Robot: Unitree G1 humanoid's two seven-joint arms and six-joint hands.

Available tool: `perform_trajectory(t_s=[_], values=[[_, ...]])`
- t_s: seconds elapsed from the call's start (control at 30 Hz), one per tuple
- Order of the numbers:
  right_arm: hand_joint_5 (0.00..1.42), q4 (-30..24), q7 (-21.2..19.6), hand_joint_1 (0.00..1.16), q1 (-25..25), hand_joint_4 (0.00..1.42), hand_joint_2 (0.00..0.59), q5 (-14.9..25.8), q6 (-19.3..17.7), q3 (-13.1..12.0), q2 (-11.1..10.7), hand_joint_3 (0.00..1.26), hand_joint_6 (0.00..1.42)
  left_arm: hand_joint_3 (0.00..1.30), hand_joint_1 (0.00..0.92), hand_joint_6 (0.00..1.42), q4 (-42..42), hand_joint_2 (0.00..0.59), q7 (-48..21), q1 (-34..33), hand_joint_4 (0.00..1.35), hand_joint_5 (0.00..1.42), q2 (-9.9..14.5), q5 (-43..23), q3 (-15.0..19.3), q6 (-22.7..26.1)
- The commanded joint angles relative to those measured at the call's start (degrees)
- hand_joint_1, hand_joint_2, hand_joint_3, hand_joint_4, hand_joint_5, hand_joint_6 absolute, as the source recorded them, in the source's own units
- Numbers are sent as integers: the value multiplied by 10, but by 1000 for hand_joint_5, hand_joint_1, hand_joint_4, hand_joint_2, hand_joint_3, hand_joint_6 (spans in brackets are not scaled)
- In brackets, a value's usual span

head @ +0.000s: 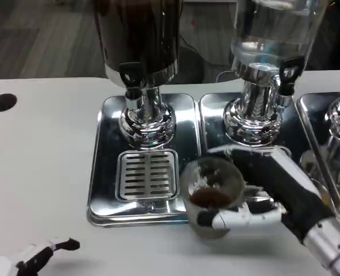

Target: Grasp the cup under the faucet to collect the drink, then remove the cup.

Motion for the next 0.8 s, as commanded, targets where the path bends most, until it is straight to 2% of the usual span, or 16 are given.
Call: perform_trajectory(t_s=[0.03, 0.3, 0.47, 0.6, 0.8], values=[[504, -33, 1, 845, 33, 462, 82, 22, -41, -23, -14, 472, 429, 372, 0, 531, 5, 80, -8, -10, 284, 309, 8, 8, -13, 12], [504, -29, 4, 841, 89, 463, 80, 40, -99, -61, -37, 472, 428, 369, 0, 532, 6, 80, -7, -19, 284, 309, 11, 10, -26, 20], [501, -12, 7, 840, 107, 463, 79, 57, -127, -82, -42, 472, 428, 369, 0, 532, 12, 80, -4, -20, 284, 309, 13, 14, -35, 25], [497, 3, 16, 840, 117, 458, 79, 71, -147, -93, -45, 472, 428, 369, 0, 532, 6, 80, -4, -18, 284, 309, 14, 15, -34, 29], [495, 34, 20, 839, 122, 455, 79, 77, -183, -96, -40, 472, 428, 369, 0, 532, 2, 80, -6, -15, 284, 309, 12, 21, -39, 32]])
